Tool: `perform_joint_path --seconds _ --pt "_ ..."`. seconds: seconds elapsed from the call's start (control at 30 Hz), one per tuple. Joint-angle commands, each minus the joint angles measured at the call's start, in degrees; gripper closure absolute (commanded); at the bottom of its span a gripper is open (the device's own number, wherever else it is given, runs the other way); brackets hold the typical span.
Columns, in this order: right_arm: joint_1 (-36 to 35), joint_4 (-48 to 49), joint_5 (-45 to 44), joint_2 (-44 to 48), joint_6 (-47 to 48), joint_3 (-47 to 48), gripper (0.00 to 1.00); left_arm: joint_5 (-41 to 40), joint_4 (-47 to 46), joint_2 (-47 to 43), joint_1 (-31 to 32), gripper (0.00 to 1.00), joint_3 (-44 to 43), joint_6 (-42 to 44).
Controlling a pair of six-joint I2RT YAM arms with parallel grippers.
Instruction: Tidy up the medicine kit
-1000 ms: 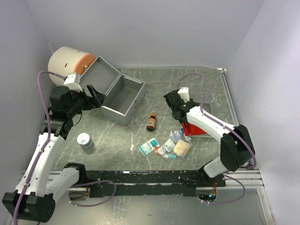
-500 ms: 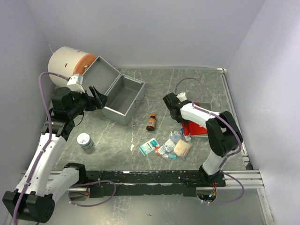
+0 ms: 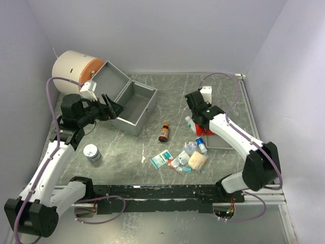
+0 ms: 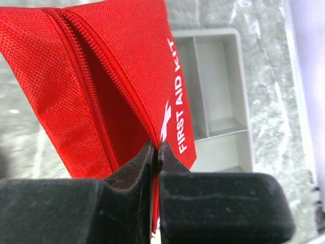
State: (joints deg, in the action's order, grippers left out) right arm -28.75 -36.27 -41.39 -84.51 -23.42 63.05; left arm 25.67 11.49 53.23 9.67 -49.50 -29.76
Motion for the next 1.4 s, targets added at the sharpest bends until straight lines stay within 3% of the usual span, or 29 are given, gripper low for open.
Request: perform_joint_path --seconds 0.0,0.27,0.47,0.87,1.17,1.37 --pt "0.3 4.9 11.7 6.3 -2.3 1.4 1.00 4.9 -7.5 3.1 3.1 0.11 0.9 -5.5" --pt "0.2 13.4 34.4 5.6 -11.6 1.1 1.00 -0.5 -10.3 9.5 13.3 0.13 -0.8 -7.3" --pt "-1.6 23.3 43.3 3.8 -23.0 -2.5 1.00 -7.5 -7.7 12.2 17.7 0.15 0.0 -9.3" --pt "-12.9 21.9 38.3 -6.4 -35.6 1.7 1.00 -9.5 -5.9 11.1 18.0 0.15 3.2 -10.0" --pt "-14.8 24.0 39.6 -9.1 -38.5 1.2 1.00 -14.4 3.6 17.8 18.3 0.26 0.2 -7.5" --pt "-14.8 27.6 41.8 -7.5 -36.8 -0.4 1.00 -12.2 3.7 18.9 18.3 0.25 1.0 -8.3"
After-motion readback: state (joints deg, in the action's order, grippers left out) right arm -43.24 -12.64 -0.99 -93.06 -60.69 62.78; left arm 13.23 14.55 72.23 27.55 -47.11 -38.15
